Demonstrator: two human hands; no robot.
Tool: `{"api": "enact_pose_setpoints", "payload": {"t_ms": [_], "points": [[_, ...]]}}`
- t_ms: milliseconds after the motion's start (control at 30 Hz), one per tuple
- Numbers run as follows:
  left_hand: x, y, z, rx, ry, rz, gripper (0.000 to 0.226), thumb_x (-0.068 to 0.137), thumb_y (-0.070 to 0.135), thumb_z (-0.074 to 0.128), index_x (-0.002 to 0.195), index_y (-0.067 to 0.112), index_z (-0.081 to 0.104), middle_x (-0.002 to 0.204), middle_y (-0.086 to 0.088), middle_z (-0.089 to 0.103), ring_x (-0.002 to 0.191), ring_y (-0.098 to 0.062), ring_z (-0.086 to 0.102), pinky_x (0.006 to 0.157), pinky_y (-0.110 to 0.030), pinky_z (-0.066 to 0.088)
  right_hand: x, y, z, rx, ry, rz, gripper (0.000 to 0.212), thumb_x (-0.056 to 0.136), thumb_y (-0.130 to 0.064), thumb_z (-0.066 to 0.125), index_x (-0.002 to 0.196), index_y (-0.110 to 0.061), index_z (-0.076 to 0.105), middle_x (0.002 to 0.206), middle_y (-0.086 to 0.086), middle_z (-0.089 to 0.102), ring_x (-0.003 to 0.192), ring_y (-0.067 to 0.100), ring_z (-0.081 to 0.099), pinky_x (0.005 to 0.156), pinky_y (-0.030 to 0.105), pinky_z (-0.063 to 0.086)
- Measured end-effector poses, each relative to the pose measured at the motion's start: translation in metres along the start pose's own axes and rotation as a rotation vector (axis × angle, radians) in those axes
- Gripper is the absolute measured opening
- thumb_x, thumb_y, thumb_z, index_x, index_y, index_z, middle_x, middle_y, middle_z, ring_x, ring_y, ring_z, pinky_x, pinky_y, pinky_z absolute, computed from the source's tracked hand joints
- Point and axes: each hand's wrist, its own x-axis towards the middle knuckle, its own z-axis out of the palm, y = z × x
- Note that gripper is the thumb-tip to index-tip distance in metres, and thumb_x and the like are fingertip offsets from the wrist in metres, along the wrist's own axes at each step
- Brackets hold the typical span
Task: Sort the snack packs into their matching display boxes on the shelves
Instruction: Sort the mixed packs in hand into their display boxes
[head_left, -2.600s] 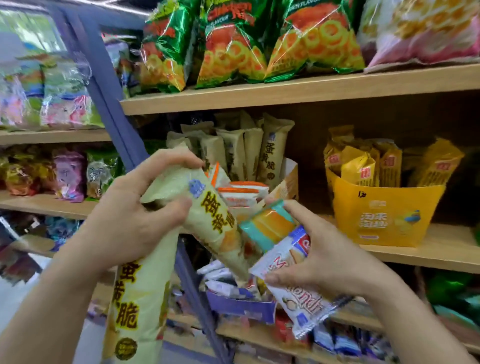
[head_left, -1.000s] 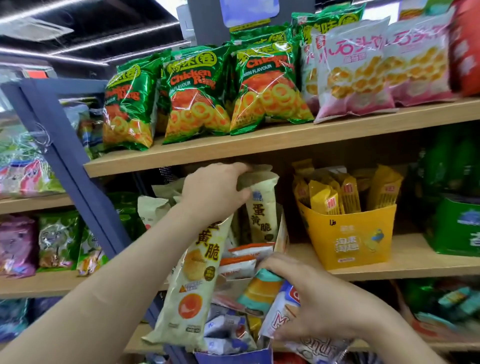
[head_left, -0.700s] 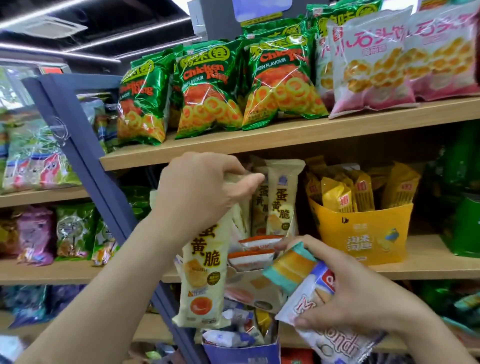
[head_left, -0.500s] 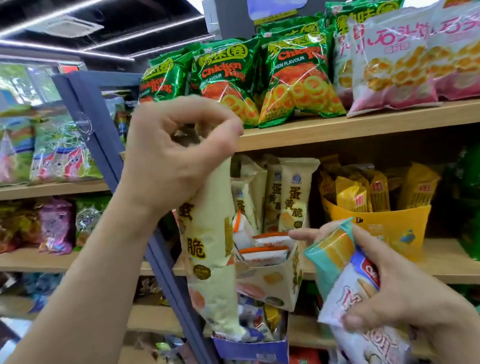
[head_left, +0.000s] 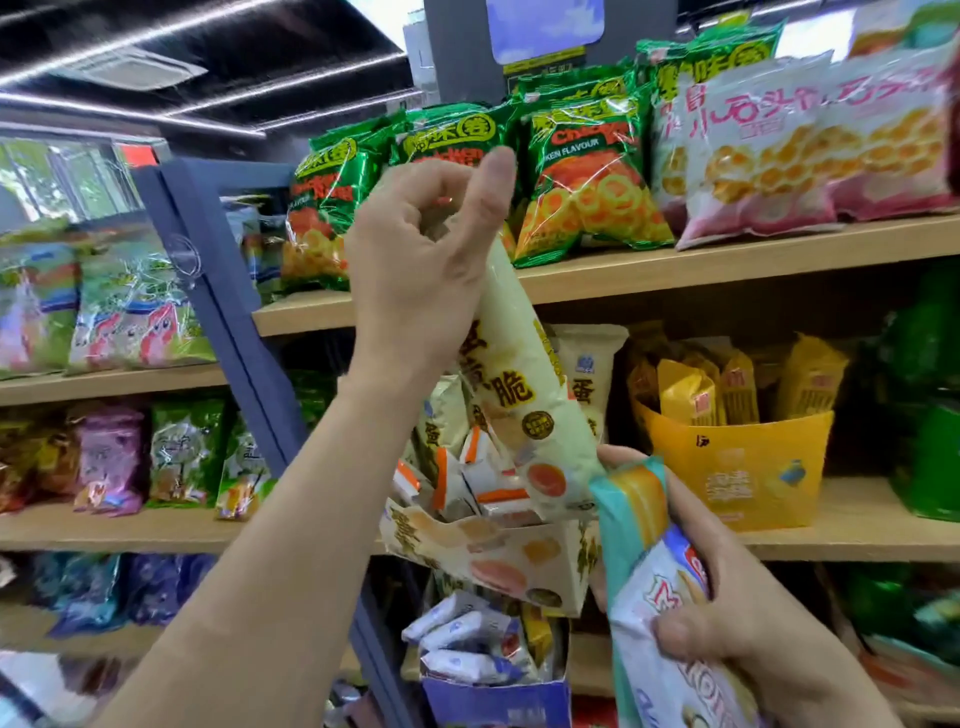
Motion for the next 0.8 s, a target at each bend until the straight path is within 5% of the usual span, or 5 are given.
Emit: {"api": "enact_pose_setpoints", "payload": {"t_ms": [100,167,367,567,800], "points": [[0.003,0.007,-0.003,0.249,-0.530,-0.143,0.058,0.074,0.063,0.067,0.118,0.028,0.055,0.106,0.005,0.059,0.098,-0.016,0.060,0.083,-0.034,0.053,-0.005,0.001,0.005,-0.067,0.180,-0.007,0.103,0.025,-0.020,0.101,0.118,-0.045,0.065,0.111,0.022,0.070,0.081,0.035,0.072,0.060,0.038,0.059],[0.008,0.012,-0.011,0.246,-0.743,-0.158,0.065,0.072,0.043,0.082,0.127,0.030,0.050,0.115,0.009,0.059,0.103,-0.011,0.062,0.089,-0.036,0.056,-0.008,0.003,-0.005,-0.033,0.301,-0.040,0.106,0.014,-0.027,0.102,0.113,-0.043,0.068,0.100,0.019,0.073,0.070,0.032,0.072,0.054,0.037,0.059],[0.003,0.015,-0.019,0.366,-0.387,0.124,0.051,0.069,0.022,0.088,0.113,0.032,0.065,0.106,0.015,0.064,0.102,-0.008,0.060,0.091,-0.034,0.052,-0.009,0.000,-0.028,-0.089,0.476,0.003,0.135,0.016,-0.030,0.102,0.139,-0.045,0.047,0.117,0.011,0.072,0.079,0.033,0.073,0.063,0.045,0.061],[-0.019,-0.024,-0.003,0.526,-0.622,0.152,0.047,0.079,0.013,0.079,0.120,0.030,0.066,0.116,0.004,0.064,0.111,-0.020,0.054,0.094,-0.042,0.048,-0.012,0.010,-0.030,-0.130,0.554,0.135,0.153,0.003,-0.026,0.100,0.134,-0.059,0.028,0.117,0.017,0.066,0.076,0.034,0.073,0.057,0.040,0.059],[-0.022,-0.048,0.020,0.764,-0.762,0.356,0.053,0.093,0.015,0.063,0.141,0.029,0.047,0.130,0.002,0.058,0.116,-0.022,0.049,0.091,-0.037,0.046,-0.003,0.011,-0.034,-0.320,0.431,0.237,0.127,0.035,-0.020,0.097,0.144,-0.045,0.036,0.117,0.015,0.068,0.088,0.035,0.073,0.068,0.042,0.059]]}}
